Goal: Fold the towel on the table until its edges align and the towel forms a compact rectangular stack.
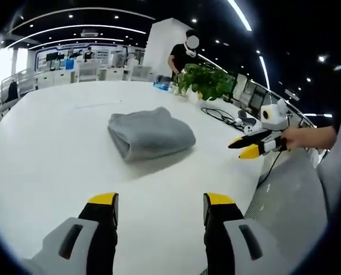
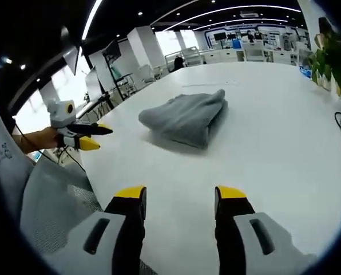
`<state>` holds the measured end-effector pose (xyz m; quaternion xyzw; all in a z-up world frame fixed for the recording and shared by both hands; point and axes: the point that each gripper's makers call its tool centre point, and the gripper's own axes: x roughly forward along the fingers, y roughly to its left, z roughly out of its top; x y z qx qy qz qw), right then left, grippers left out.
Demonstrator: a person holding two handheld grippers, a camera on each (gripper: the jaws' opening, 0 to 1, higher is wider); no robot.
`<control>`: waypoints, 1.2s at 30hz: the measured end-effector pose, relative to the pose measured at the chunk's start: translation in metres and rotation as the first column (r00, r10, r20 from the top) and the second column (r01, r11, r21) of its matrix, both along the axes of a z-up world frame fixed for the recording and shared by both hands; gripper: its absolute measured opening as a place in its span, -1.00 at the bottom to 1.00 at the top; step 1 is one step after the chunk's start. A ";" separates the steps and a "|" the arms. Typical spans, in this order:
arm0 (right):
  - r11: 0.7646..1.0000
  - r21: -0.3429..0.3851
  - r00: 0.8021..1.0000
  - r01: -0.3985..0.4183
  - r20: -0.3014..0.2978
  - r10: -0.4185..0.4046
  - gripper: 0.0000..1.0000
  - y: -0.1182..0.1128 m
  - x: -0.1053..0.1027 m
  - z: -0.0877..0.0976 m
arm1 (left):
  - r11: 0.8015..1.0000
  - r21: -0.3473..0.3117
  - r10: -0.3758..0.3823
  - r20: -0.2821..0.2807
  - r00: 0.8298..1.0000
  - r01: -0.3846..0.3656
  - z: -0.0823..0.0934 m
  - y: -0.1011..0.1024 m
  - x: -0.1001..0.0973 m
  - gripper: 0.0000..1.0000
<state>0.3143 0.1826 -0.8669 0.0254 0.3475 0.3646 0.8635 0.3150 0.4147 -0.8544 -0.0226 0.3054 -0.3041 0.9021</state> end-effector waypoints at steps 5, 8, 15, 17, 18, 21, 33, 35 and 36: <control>1.000 0.011 1.000 0.026 -0.005 -0.026 -0.01 -0.003 -0.006 -0.001 | 1.000 0.003 0.001 -0.008 1.000 -0.001 -0.002 -0.002 -0.006 0.29; 0.999 -0.012 0.999 0.036 -0.004 -0.036 0.01 -0.004 -0.010 -0.005 | 1.000 0.000 0.011 -0.008 1.000 -0.011 -0.003 -0.002 -0.008 0.34; 0.997 -0.012 0.997 0.075 0.025 -0.074 0.16 -0.002 -0.013 -0.002 | 0.997 0.051 0.054 0.026 0.998 -0.055 -0.003 -0.001 -0.013 0.56; 0.997 -0.003 0.996 0.080 0.040 -0.080 0.26 0.000 -0.013 0.000 | 0.992 0.098 0.070 0.070 0.995 -0.076 -0.001 0.004 -0.011 0.61; 0.997 0.005 0.995 0.083 0.047 -0.083 0.34 0.002 -0.013 0.002 | 0.990 0.125 0.059 0.075 0.995 -0.068 -0.001 0.005 -0.012 0.65; 0.996 0.020 0.994 0.087 0.058 -0.088 0.53 0.006 -0.014 0.004 | 0.986 0.141 0.075 0.115 0.990 -0.091 0.007 0.010 -0.005 0.78; 0.996 0.028 0.993 0.080 0.083 -0.082 0.93 0.011 -0.015 0.008 | 0.991 0.085 0.095 0.102 0.990 -0.103 0.008 0.006 -0.008 0.79; 0.996 0.024 0.994 0.083 0.076 -0.085 0.95 0.011 -0.015 0.006 | 0.991 0.088 0.095 0.111 0.989 -0.105 0.009 0.006 -0.007 0.80; 0.996 0.024 0.994 0.083 0.073 -0.084 0.96 0.011 -0.015 0.006 | 0.990 0.088 0.098 0.111 0.989 -0.108 0.009 0.006 -0.007 0.80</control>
